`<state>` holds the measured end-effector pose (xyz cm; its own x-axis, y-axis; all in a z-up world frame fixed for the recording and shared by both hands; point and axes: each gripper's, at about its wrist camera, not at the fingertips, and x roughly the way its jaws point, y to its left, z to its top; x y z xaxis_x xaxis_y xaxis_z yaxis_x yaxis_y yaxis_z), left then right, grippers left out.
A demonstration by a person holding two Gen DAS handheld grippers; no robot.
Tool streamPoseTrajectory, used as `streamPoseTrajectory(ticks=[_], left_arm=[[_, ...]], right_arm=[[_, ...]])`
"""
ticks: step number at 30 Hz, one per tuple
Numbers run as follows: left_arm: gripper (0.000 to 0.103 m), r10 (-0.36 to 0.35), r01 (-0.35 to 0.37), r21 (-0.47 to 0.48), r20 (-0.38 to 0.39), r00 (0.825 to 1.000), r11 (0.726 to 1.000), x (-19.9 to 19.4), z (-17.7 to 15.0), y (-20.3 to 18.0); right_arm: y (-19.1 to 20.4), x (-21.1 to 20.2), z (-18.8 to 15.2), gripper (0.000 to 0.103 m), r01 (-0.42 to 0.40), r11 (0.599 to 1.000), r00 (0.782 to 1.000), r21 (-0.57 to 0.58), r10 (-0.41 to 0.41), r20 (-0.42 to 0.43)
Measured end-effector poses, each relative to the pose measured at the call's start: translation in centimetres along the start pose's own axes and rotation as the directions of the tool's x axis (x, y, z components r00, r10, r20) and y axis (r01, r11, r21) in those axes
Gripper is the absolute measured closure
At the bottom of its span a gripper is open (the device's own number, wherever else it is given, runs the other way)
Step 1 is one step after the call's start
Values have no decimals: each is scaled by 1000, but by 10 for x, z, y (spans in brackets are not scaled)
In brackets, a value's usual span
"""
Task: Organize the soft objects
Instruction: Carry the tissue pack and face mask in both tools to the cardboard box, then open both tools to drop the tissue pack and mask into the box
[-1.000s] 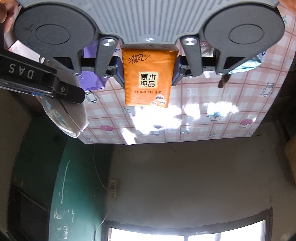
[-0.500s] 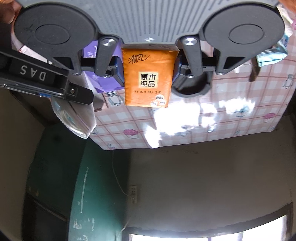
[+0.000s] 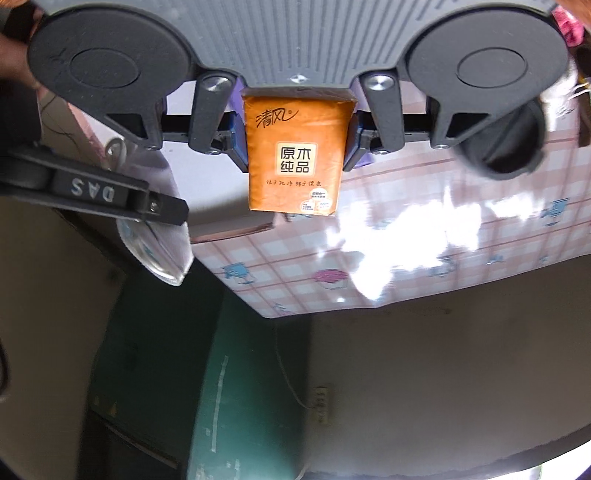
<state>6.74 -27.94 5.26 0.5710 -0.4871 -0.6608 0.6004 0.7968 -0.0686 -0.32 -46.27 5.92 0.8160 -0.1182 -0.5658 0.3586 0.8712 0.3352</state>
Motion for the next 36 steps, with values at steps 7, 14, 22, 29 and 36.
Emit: streamPoseTrajectory(ticks=[7, 14, 22, 29, 36], left_arm=[[51, -57, 57, 23, -27, 998, 998, 28, 3, -29], [47, -152, 152, 37, -3, 988, 988, 44, 5, -49], [26, -80, 80, 39, 19, 997, 996, 34, 5, -47], [12, -7, 7, 13, 20, 1000, 1000, 10, 5, -37], [9, 96, -96, -11, 8, 995, 995, -15, -8, -19]], right_arm=[[-28, 20, 11, 48, 53, 999, 998, 1, -53, -30], [-47, 31, 23, 33, 74, 997, 997, 8, -74, -28], [-37, 9, 22, 18, 99, 995, 995, -24, -98, 24], [-17, -19, 14, 12, 149, 989, 988, -7, -148, 38], [2, -37, -5, 12, 192, 980, 981, -45, -192, 4]])
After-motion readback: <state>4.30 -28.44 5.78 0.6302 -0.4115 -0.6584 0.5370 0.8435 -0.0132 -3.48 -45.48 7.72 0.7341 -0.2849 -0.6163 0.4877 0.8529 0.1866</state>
